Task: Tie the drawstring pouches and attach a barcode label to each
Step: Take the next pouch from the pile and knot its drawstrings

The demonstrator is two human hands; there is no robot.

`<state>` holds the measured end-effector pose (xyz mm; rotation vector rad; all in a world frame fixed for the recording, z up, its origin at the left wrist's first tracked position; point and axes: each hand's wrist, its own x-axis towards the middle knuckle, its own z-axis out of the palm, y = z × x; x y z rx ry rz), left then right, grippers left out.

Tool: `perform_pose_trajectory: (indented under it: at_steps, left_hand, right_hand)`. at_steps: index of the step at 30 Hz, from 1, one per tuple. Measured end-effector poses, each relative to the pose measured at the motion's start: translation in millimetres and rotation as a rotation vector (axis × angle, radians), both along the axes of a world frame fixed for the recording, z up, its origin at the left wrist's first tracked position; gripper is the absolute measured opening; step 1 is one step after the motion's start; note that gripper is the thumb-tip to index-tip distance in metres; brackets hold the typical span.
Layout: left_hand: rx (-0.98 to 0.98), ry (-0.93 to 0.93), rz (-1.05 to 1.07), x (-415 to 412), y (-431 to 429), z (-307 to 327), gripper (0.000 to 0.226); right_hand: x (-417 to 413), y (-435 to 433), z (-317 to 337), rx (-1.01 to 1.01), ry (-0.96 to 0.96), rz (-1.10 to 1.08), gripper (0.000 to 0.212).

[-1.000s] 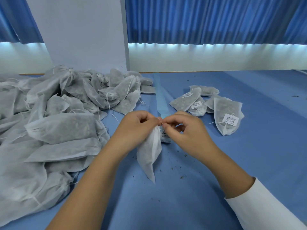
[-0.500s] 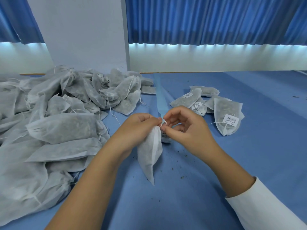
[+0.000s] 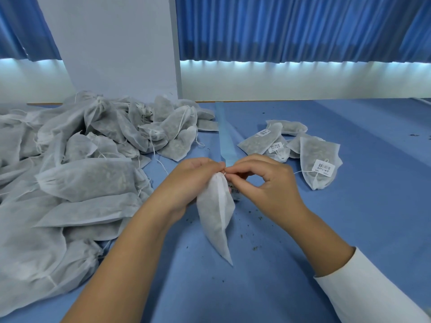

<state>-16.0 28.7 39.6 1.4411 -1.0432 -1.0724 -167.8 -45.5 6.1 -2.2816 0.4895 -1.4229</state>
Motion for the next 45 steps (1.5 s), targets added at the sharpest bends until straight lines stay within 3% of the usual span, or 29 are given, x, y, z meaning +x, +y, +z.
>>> perform_pose_trajectory:
  at_steps: [18,24,28,32,45]
  left_hand:
    - [0.004,0.075,-0.127,-2.6,1.3,0.4,0.02]
    - [-0.033,0.083,-0.063,-3.3,0.1,-1.9,0.016]
    - [-0.08,0.005,-0.007,-5.1,0.8,-2.2,0.016]
    - [-0.108,-0.146,0.015,-7.4,0.8,-3.7,0.021]
    - [-0.169,-0.24,0.054,-24.7,-1.3,-5.4,0.019]
  right_hand:
    - [-2.0,3.9,7.0,0.168,-0.072,-0.021,0.012]
    - [-1.8,4.3,7.7,0.219,-0.084,-0.002,0.019]
    - [-0.3,4.9,7.5,0.26,-0.097,0.011,0.024]
    - [-1.2,1.0,8.3,0.269,-0.09,-0.046,0.017]
    - [-2.2,-5.5,12.1,-0.081,0.134,-0.362,0.006]
